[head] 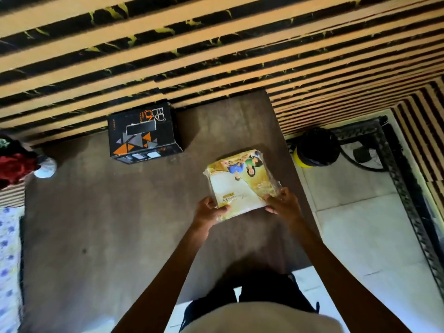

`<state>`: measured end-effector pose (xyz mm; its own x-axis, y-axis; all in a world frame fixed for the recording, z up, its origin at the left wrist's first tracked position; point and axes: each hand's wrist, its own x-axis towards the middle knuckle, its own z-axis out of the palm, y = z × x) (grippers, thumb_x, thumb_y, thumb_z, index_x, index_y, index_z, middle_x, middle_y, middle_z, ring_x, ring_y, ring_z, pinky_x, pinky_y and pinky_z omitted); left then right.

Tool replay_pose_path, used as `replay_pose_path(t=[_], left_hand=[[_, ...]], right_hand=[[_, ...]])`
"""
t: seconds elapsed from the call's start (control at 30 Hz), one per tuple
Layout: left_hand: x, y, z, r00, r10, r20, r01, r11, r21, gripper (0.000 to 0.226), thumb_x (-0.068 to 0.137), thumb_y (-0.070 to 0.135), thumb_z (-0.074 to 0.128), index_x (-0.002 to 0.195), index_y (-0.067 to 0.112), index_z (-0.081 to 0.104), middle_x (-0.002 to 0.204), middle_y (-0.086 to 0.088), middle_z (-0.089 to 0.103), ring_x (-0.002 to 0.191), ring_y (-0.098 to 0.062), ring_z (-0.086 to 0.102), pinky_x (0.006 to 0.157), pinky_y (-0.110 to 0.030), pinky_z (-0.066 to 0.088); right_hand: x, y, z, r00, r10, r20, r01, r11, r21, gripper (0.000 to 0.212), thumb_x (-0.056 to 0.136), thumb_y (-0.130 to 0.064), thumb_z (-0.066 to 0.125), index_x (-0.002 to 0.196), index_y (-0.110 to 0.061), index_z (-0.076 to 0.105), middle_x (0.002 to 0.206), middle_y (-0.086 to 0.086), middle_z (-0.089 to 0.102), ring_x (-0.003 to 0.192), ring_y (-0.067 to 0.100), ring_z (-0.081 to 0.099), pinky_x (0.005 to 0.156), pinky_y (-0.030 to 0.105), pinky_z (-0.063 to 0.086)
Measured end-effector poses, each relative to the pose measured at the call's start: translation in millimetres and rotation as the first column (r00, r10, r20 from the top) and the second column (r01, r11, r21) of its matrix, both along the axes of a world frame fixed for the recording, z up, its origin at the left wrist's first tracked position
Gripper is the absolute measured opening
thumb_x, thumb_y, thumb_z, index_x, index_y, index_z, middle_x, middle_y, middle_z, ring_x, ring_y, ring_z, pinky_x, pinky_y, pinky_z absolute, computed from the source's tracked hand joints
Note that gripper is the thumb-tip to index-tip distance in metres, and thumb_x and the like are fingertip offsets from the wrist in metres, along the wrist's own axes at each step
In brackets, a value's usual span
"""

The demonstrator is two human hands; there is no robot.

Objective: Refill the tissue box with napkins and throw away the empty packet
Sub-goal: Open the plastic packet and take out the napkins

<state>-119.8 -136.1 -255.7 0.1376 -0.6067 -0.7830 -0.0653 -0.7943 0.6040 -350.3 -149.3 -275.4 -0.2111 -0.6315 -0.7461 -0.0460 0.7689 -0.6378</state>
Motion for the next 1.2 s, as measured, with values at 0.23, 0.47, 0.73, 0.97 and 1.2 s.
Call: replay_pose_path(t=[0.23, 0.47, 0.73, 0.97, 1.2], left_hand=[[-12, 35, -17, 0.997, -0.022, 0.078, 0.026, 0.998, -0.052, 0.080, 0.039, 0.038, 0.089, 0.102, 0.000, 0.056, 0.113, -0.018, 0.068, 0.086, -0.019, 0.067, 0.081, -0.042, 0.058], [-19, 15, 11, 0.506, -0.288, 0.813, 0.698, 0.691, -0.190, 0.072, 0.080, 0.035, 0.073, 0.140, 0.019, 0.038, 0.144, -0.013, 0.038, 0.130, -0.031, 0.041, 0.101, -0.045, 0.044], [-27, -2, 1, 0.459, -0.451, 0.765, 0.769, 0.633, -0.088, 0.078, 0.076, 0.039, 0.076, 0.143, 0.023, 0.038, 0.149, -0.011, 0.033, 0.136, -0.034, 0.029, 0.111, -0.050, 0.035], [-23, -6, -1, 0.393, -0.503, 0.770, 0.788, 0.616, 0.001, 0.082, 0.076, 0.046, 0.073, 0.145, 0.029, 0.032, 0.154, -0.007, 0.028, 0.139, -0.034, 0.027, 0.107, -0.050, 0.039], [-27, 9, 16, 0.349, -0.393, 0.851, 0.883, 0.443, -0.158, 0.046, 0.079, 0.030, 0.074, 0.121, 0.019, 0.058, 0.126, -0.009, 0.052, 0.115, -0.028, 0.051, 0.094, -0.040, 0.047]], right_hand=[[-1, 34, 25, 0.718, 0.204, -0.665, -0.334, 0.940, -0.073, 0.060, 0.078, -0.030, 0.079, 0.128, -0.012, 0.054, 0.128, 0.014, 0.059, 0.114, 0.035, 0.056, 0.090, 0.042, 0.049], [20, 26, 34, 0.192, 0.410, -0.891, -0.867, 0.496, 0.042, 0.046, 0.068, -0.033, 0.086, 0.107, -0.013, 0.072, 0.111, 0.011, 0.073, 0.108, 0.037, 0.066, 0.089, 0.057, 0.052], [31, -14, 46, 0.130, 0.721, -0.680, -0.874, 0.407, 0.265, 0.042, 0.084, -0.055, 0.066, 0.110, -0.022, 0.070, 0.120, -0.001, 0.067, 0.126, 0.025, 0.050, 0.109, 0.045, 0.024], [20, 13, 50, 0.318, 0.583, -0.748, -0.898, 0.438, -0.041, 0.003, 0.079, -0.020, 0.077, 0.076, -0.022, 0.077, 0.099, -0.006, 0.076, 0.108, 0.018, 0.060, 0.104, 0.041, 0.025], [-19, 68, 45, 0.245, 0.468, -0.849, -0.916, 0.398, -0.045, 0.034, 0.053, -0.006, 0.091, 0.075, -0.026, 0.074, 0.097, -0.003, 0.076, 0.096, 0.026, 0.071, 0.091, 0.047, 0.050]])
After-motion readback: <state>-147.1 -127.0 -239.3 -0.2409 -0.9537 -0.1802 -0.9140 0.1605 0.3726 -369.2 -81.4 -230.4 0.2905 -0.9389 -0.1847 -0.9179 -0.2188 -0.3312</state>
